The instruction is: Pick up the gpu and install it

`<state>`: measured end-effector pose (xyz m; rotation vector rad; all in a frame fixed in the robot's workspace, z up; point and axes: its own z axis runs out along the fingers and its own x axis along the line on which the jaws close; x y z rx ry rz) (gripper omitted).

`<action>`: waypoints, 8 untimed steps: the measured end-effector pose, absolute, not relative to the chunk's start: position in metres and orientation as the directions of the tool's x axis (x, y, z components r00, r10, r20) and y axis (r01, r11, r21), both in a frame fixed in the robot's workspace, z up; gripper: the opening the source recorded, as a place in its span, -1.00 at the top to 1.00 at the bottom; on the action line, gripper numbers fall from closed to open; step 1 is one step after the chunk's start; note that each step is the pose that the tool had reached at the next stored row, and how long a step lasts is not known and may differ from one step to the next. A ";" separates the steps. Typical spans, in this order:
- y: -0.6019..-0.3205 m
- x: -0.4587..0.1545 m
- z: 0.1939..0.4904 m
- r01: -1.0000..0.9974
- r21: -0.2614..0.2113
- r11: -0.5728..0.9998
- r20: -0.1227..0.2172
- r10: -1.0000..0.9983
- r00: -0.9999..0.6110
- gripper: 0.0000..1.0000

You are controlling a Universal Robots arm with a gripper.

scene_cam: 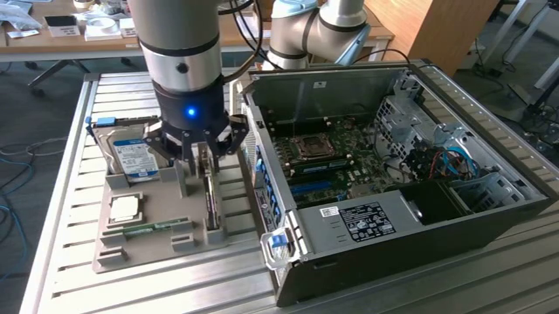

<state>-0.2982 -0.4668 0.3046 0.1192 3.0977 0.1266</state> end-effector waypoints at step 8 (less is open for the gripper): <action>-0.467 -0.298 0.291 0.075 0.083 0.994 -0.036 0.078 -0.996 0.17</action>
